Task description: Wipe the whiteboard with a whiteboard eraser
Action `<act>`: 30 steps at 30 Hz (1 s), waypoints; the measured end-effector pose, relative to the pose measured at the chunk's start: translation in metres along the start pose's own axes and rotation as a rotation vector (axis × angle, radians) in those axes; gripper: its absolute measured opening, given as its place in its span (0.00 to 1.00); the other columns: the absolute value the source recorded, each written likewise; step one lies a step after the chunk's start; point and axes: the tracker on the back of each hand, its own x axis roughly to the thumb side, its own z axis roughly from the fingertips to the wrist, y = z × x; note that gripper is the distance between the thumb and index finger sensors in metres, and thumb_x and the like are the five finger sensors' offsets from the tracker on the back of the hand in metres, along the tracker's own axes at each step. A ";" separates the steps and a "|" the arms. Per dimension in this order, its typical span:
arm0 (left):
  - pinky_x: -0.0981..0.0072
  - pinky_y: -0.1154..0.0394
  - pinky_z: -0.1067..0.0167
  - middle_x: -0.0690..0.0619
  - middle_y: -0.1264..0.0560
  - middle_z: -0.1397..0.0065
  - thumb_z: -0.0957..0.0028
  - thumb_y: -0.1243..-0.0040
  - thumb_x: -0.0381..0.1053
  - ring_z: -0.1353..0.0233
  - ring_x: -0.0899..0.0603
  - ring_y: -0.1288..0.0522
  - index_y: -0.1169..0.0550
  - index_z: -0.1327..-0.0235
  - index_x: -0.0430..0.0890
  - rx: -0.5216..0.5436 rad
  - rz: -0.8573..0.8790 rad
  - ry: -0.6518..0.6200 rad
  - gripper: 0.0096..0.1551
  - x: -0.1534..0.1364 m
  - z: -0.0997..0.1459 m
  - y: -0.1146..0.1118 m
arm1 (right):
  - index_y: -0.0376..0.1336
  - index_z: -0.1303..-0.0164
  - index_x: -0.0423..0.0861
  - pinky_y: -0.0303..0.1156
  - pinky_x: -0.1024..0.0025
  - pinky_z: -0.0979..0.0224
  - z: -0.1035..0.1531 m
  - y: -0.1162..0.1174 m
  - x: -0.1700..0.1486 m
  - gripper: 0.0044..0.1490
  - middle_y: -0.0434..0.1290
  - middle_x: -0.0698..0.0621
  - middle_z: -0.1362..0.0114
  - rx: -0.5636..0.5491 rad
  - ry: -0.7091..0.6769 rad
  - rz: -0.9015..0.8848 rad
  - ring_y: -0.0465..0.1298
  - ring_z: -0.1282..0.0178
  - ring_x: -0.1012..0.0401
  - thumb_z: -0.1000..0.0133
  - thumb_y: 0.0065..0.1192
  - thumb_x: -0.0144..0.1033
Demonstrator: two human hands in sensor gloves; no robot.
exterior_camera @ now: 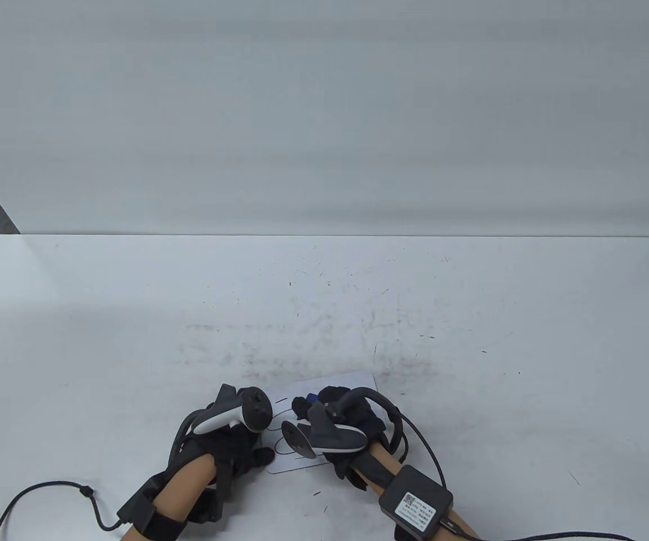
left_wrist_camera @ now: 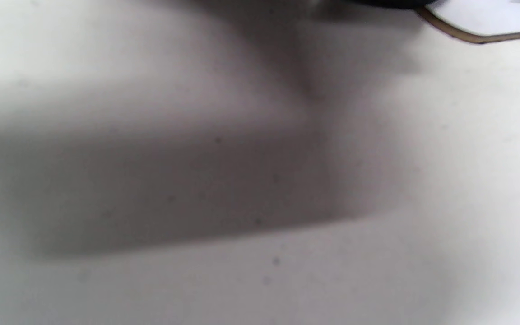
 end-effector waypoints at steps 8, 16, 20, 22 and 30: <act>0.36 0.81 0.36 0.47 0.87 0.31 0.54 0.58 0.62 0.31 0.32 0.88 0.81 0.38 0.50 -0.017 0.087 -0.043 0.58 -0.008 -0.002 -0.004 | 0.50 0.32 0.60 0.77 0.53 0.54 0.042 0.008 -0.013 0.42 0.66 0.34 0.33 0.016 -0.017 -0.018 0.75 0.47 0.43 0.58 0.56 0.55; 0.37 0.84 0.38 0.48 0.88 0.31 0.53 0.58 0.62 0.32 0.34 0.90 0.81 0.39 0.51 -0.017 0.116 -0.063 0.58 -0.011 -0.003 -0.005 | 0.51 0.33 0.61 0.77 0.53 0.54 0.027 0.004 -0.020 0.42 0.67 0.35 0.33 0.032 -0.037 -0.026 0.75 0.46 0.44 0.59 0.57 0.55; 0.37 0.84 0.38 0.48 0.88 0.32 0.53 0.58 0.62 0.32 0.34 0.90 0.81 0.39 0.51 -0.019 0.115 -0.065 0.58 -0.011 -0.003 -0.005 | 0.51 0.33 0.61 0.77 0.53 0.54 -0.002 0.002 -0.022 0.41 0.67 0.36 0.33 0.019 -0.014 -0.042 0.75 0.47 0.44 0.59 0.57 0.54; 0.37 0.84 0.38 0.48 0.88 0.32 0.53 0.58 0.62 0.32 0.34 0.90 0.81 0.39 0.51 -0.019 0.117 -0.067 0.58 -0.011 -0.003 -0.005 | 0.51 0.33 0.61 0.77 0.53 0.54 -0.019 0.001 -0.023 0.41 0.67 0.36 0.33 0.010 0.001 -0.054 0.75 0.47 0.44 0.58 0.57 0.54; 0.38 0.85 0.38 0.49 0.88 0.32 0.53 0.58 0.62 0.32 0.34 0.91 0.81 0.39 0.52 -0.019 0.125 -0.074 0.58 -0.012 -0.003 -0.005 | 0.51 0.33 0.61 0.77 0.53 0.54 -0.079 -0.005 -0.022 0.41 0.67 0.36 0.34 -0.023 0.059 -0.075 0.75 0.47 0.44 0.58 0.57 0.54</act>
